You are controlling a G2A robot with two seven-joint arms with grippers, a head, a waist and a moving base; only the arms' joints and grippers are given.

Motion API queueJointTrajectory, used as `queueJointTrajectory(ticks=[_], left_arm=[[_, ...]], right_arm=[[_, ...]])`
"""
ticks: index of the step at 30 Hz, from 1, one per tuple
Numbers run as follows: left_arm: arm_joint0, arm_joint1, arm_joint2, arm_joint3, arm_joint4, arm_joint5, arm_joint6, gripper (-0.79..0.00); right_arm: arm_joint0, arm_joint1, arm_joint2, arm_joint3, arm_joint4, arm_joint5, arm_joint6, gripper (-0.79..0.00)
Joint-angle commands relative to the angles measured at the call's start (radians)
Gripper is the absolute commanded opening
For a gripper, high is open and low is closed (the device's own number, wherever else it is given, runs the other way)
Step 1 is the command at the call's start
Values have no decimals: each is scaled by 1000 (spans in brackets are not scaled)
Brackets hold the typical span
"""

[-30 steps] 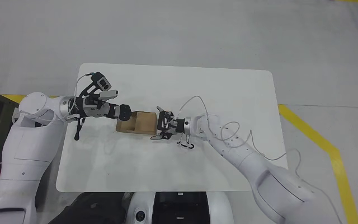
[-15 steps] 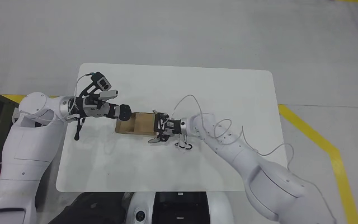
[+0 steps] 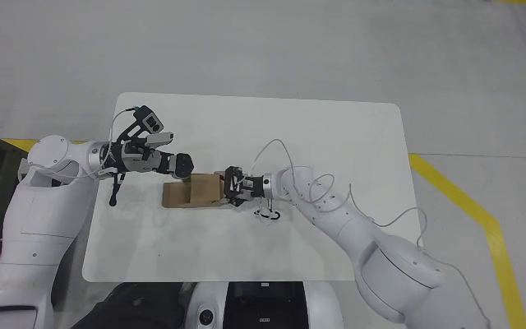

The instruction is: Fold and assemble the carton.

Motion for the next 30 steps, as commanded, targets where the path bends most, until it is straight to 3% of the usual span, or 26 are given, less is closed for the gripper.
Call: queueJointTrajectory(ticks=[1,8,16,24,30], left_arm=[[0,0,0,0,0,0,0,0],[0,0,0,0,0,0,0,0],[0,0,0,0,0,0,0,0],[0,0,0,0,0,0,0,0],[0,0,0,0,0,0,0,0]], right_arm=[[3,0,2,2,0,-8,-21,-465],[7,22,27,-2,-1,-8,-106,-449],[-14,89,79,-37,-15,4,-190,-449],[-85,193,161,-184,-53,13,-207,-453],[-208,298,293,-456,-69,-3,-82,-446]])
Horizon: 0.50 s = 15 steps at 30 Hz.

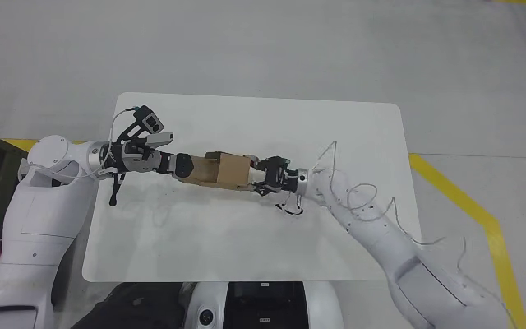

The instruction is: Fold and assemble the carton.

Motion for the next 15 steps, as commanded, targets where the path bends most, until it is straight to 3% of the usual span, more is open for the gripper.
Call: queueJointTrajectory(ticks=[1,9,15], left_arm=[[0,0,0,0,0,0,0,0],[0,0,0,0,0,0,0,0],[0,0,0,0,0,0,0,0]], right_arm=[[-56,39,64,-124,4,-19,72,-443],[-367,159,362,-649,100,-79,469,-456],[-497,195,499,-843,205,-98,667,-437]])
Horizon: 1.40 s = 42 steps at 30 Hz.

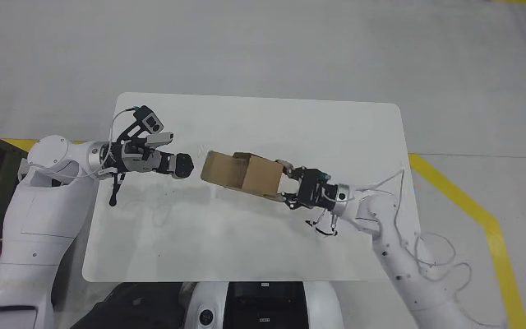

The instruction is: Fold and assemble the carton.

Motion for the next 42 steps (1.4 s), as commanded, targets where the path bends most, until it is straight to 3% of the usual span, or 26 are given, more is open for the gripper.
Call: queueJointTrajectory(ticks=[1,12,23,29,42], left_arm=[[0,0,0,0,0,0,0,0],[0,0,0,0,0,0,0,0],[-24,-8,79,-85,73,40,21,0],[-98,-19,178,-97,105,154,-17,0],[-235,-67,386,-1,107,208,-39,0]], right_arm=[[-24,8,36,-34,37,-9,48,-431],[-38,26,66,-51,85,-47,99,-434],[-10,32,44,5,109,-61,83,-468],[2,35,33,13,109,-50,79,-456],[-5,44,15,-19,95,-47,65,-443]])
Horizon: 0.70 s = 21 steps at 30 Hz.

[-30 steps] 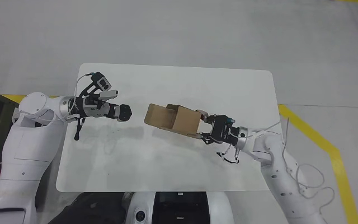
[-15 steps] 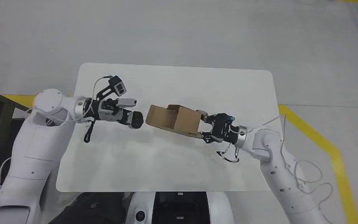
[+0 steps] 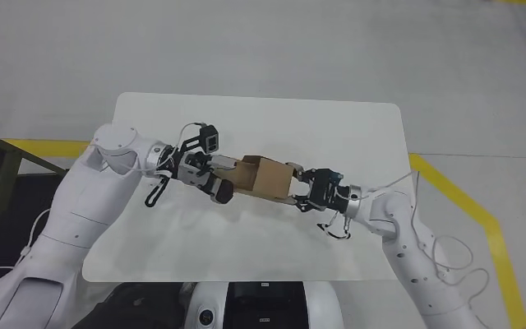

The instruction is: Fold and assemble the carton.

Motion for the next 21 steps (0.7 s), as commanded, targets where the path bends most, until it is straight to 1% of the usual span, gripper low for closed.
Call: queueJointTrajectory(ticks=[1,6,10,15,17,21], left_arm=[[-15,-6,21,28,-15,20,-3,0],[-19,-13,40,71,-83,82,20,0],[-7,-8,62,80,-187,134,72,0],[5,13,76,68,-273,159,97,0],[11,23,85,51,-311,148,86,0],[14,49,55,47,-327,129,67,0]], right_arm=[[0,1,-4,-5,-2,4,0,-446],[-3,3,-13,-14,-15,25,-5,-440],[-2,4,-23,-16,-28,51,-14,-431],[-5,6,-33,-19,-45,69,-30,-431],[-7,7,-34,-18,-47,76,-32,-434],[-10,8,-34,-14,-49,95,-38,-434]])
